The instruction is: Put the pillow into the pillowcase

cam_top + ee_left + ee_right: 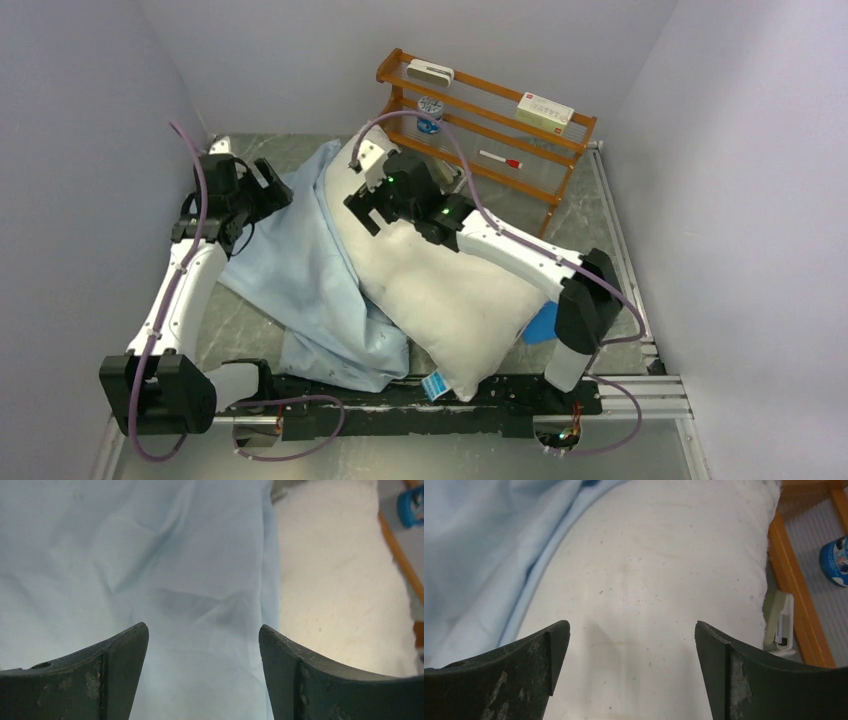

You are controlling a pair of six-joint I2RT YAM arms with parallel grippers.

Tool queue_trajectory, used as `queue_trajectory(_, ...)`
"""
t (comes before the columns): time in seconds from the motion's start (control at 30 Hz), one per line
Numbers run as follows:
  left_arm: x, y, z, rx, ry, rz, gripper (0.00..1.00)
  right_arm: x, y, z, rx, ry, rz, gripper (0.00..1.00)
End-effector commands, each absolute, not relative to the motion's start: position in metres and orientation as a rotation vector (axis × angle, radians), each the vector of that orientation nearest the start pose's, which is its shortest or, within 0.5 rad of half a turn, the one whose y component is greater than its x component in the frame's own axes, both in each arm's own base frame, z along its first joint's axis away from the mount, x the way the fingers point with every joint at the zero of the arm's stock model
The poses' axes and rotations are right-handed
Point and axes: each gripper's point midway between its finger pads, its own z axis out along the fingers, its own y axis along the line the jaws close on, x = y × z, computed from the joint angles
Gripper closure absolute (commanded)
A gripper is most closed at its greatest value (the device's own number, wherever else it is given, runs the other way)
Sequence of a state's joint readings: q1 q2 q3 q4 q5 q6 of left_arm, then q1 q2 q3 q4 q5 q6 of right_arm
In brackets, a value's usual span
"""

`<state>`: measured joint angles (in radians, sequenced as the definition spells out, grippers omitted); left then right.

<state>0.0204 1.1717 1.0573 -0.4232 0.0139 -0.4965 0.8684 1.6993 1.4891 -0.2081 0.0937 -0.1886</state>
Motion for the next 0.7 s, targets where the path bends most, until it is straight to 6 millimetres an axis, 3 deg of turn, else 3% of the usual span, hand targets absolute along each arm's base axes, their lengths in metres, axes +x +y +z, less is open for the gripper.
queue_trajectory(0.0, 0.352, -0.047, 0.213, -0.411, 2.134, -0.473, 0.14, 0.370, 0.372, 0.229, -0.985, 1.812, 0.221, 0.00)
queue_trajectory(0.17, 0.343, -0.056, 0.191, -0.388, 2.195, -0.526, 0.15, 0.371, 0.385, 0.197, -1.035, 1.875, 0.185, 0.00)
queue_trajectory(0.33, 0.345, -0.065, 0.186, -0.367, 2.184, -0.585, 0.15, 0.378, 0.397, 0.165, -1.078, 1.888, 0.137, 0.01)
queue_trajectory(0.43, 0.348, -0.069, 0.179, -0.366, 2.204, -0.603, 0.14, 0.385, 0.396, 0.136, -1.112, 1.916, 0.074, 0.08)
queue_trajectory(0.5, 0.350, -0.068, 0.172, -0.375, 2.219, -0.595, 0.13, 0.386, 0.396, 0.128, -1.127, 1.910, 0.069, 0.16)
queue_trajectory(0.53, 0.351, -0.069, 0.169, -0.379, 2.222, -0.598, 0.13, 0.386, 0.398, 0.127, -1.138, 1.906, 0.085, 0.21)
queue_trajectory(0.57, 0.352, -0.069, 0.166, -0.384, 2.224, -0.604, 0.13, 0.385, 0.399, 0.127, -1.145, 1.904, 0.100, 0.33)
queue_trajectory(0.67, 0.353, -0.086, 0.157, -0.361, 2.237, -0.656, 0.12, 0.386, 0.398, 0.141, -1.114, 1.876, 0.107, 0.98)
